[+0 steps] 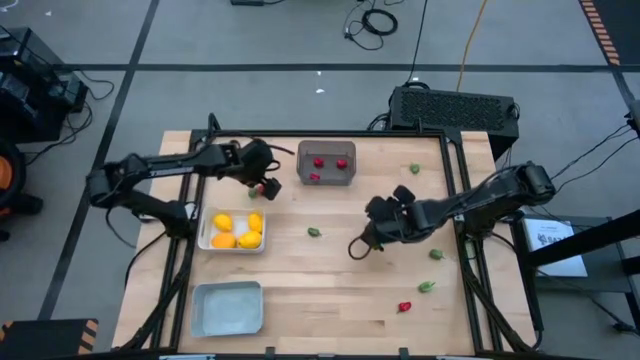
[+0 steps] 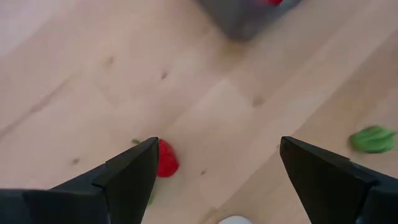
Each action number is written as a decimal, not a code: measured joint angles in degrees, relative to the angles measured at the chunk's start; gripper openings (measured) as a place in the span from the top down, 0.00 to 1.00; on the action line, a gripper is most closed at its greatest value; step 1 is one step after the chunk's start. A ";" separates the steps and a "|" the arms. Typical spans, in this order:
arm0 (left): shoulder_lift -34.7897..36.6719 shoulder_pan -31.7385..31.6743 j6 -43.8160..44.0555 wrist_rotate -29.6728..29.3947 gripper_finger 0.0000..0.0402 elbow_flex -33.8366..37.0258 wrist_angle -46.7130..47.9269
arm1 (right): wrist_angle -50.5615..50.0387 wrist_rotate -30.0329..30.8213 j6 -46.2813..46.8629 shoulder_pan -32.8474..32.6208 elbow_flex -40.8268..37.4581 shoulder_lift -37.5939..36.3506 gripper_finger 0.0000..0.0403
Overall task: Sort produce into baskets
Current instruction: Put the red chili pepper into the black transparent bin
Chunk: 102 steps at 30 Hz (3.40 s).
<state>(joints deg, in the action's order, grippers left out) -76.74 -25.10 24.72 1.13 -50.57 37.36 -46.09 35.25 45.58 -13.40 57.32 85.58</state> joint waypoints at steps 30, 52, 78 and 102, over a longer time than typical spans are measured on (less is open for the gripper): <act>-19.40 -1.95 -3.30 -4.66 0.15 -2.88 4.91 | 11.31 -1.08 -4.89 1.78 -7.65 0.00 0.60; -19.64 -2.03 -7.23 0.07 0.43 -2.84 3.85 | 11.28 -1.08 -4.91 1.78 -7.65 0.02 0.60; -15.53 3.39 -12.15 -2.91 0.66 -15.26 -4.31 | 12.97 -1.08 -6.95 1.80 -7.65 0.04 0.60; -22.54 3.65 -19.56 -4.67 0.59 -18.68 -25.06 | 14.80 -2.36 -8.78 1.80 -7.59 0.04 0.60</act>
<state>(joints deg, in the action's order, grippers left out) -99.27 -21.45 5.16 -3.54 -69.25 12.30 -31.29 32.89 36.80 -11.60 49.74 85.62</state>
